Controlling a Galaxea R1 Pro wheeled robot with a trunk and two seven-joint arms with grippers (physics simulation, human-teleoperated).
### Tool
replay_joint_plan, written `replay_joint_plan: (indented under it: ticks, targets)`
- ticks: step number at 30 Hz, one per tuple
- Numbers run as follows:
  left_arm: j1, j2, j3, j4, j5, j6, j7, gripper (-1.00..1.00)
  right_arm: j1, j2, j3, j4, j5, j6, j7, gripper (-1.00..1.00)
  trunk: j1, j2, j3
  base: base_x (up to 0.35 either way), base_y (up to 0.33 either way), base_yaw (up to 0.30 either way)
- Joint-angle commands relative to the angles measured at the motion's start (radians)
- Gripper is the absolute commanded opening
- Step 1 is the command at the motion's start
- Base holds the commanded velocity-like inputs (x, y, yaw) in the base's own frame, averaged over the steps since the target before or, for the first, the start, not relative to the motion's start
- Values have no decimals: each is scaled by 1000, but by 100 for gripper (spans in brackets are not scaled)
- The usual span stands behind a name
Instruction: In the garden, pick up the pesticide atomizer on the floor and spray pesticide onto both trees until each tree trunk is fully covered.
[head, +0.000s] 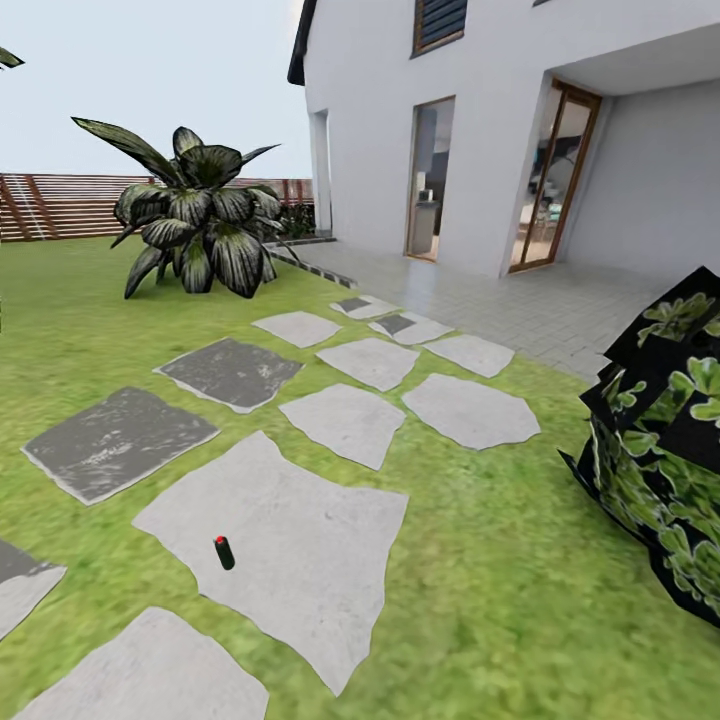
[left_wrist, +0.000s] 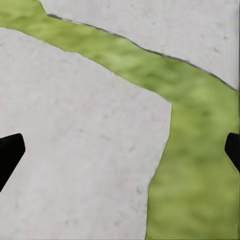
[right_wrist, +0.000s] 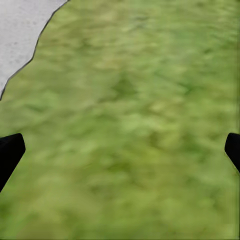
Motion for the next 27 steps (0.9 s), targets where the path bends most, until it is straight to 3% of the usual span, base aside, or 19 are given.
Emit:
replay_joint_plan:
  ticks: [1, 27]
  targets:
    - [0, 0, 0, 0, 0, 0, 0, 100, 0, 0, 0, 0, 0, 0, 0, 100, 0, 0, 0, 283, -185, 139]
    - [1, 0, 0, 0, 0, 0, 0, 100, 0, 0, 1, 1, 0, 0, 0, 100, 0, 0, 0, 244, -204, 269]
